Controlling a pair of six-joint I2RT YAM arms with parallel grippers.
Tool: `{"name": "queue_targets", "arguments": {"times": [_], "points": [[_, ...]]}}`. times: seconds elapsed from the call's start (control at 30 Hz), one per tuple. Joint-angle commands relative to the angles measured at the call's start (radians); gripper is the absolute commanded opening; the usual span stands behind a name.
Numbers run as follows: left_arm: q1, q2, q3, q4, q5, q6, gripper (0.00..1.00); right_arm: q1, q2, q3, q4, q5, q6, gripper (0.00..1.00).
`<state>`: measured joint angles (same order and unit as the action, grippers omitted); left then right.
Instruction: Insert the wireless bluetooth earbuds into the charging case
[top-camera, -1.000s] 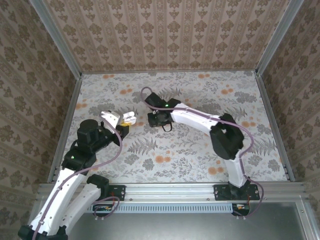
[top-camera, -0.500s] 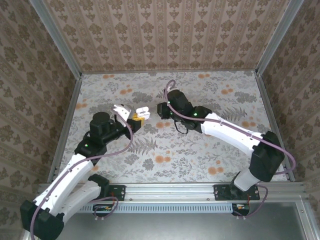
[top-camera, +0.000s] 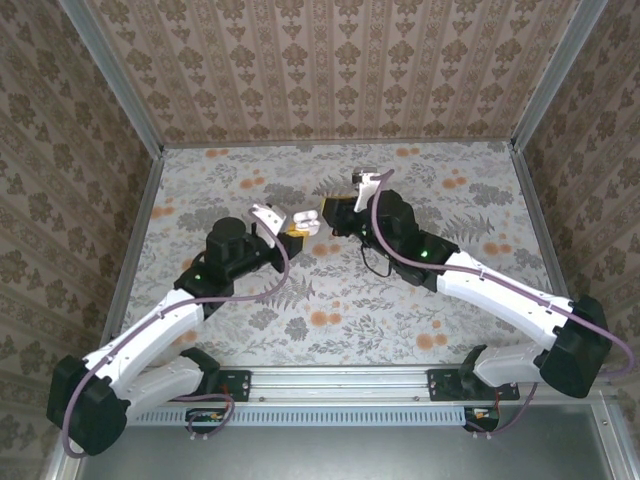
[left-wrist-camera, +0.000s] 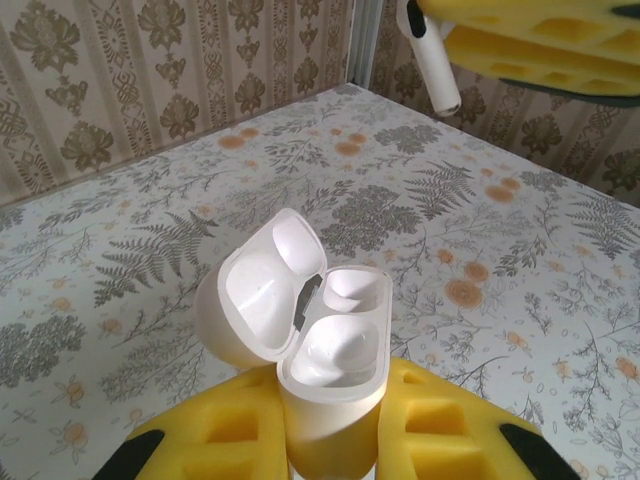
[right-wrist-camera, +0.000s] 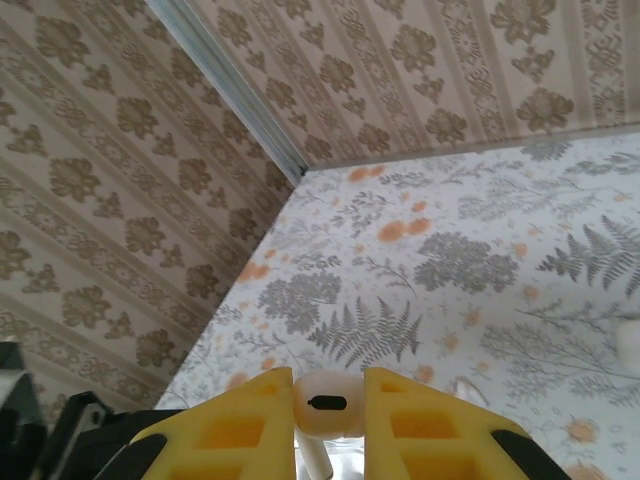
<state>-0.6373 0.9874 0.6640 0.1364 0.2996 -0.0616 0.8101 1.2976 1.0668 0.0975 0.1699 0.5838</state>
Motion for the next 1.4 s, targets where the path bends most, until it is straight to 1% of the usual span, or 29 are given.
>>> {"name": "queue_targets", "arguments": {"times": [0.0,0.37,1.0,1.37], "points": [[-0.023,0.01,0.055,0.081,-0.027,-0.024,0.0,0.016,-0.009,-0.03,0.12,0.014,0.001,0.18],[-0.045,-0.031,0.024,0.14,-0.049,-0.06,0.0,0.042,0.037,-0.034,0.214,-0.027,-0.011,0.18],[-0.048,-0.044,0.017,0.19,-0.083,-0.073,0.0,0.08,0.054,-0.047,0.247,-0.018,-0.008,0.17],[-0.048,-0.044,0.013,0.205,-0.1,-0.078,0.0,0.085,0.069,-0.041,0.27,-0.041,0.01,0.17]]}}
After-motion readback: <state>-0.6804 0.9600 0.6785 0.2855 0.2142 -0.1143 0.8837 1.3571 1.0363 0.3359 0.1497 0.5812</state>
